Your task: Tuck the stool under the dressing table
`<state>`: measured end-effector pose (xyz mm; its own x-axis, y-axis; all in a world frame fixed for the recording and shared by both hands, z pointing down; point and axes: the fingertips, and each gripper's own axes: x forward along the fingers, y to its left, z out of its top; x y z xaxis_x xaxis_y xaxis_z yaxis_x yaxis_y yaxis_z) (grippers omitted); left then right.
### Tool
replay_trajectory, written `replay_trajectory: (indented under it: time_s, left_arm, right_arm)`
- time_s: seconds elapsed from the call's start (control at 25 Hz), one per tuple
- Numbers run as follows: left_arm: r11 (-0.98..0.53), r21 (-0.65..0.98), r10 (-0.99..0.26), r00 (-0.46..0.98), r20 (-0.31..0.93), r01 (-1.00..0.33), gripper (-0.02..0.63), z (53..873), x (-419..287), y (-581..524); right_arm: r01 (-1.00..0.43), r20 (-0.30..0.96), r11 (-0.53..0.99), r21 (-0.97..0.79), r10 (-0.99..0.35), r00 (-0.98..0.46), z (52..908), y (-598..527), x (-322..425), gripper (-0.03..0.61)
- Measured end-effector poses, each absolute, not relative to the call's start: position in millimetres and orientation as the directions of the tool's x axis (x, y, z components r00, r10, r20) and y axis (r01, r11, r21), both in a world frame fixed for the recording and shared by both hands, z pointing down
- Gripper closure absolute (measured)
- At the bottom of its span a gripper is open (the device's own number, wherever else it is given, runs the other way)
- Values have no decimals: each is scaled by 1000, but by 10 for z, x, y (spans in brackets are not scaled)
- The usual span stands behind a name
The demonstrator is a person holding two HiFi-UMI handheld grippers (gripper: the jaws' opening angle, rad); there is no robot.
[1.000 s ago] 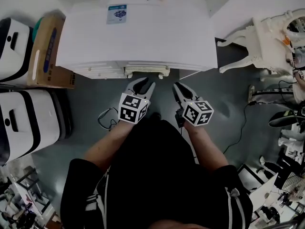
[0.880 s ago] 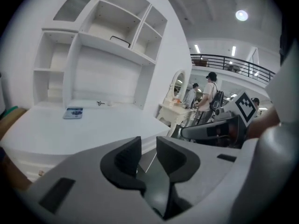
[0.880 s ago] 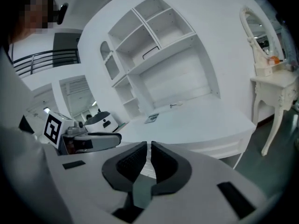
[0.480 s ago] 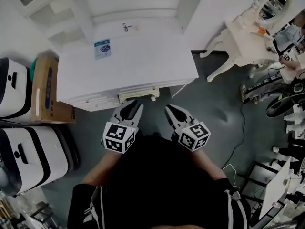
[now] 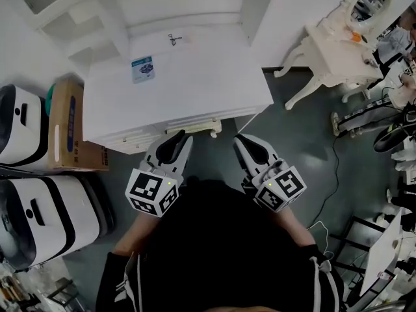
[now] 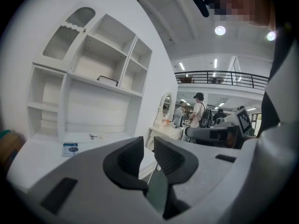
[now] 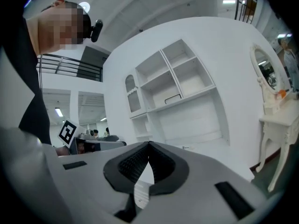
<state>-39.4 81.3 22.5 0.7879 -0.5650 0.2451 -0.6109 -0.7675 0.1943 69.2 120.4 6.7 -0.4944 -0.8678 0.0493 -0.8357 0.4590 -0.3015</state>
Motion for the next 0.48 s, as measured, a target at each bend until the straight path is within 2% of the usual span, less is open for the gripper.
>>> replay_trajectory:
  time_s: [0.48]
  left_arm:
    - [-726, 155, -630, 738, 242, -670, 543, -25, -693, 746]
  right_arm:
    - [-823, 41, 502, -266, -847, -530, -158, 1123, 586, 560]
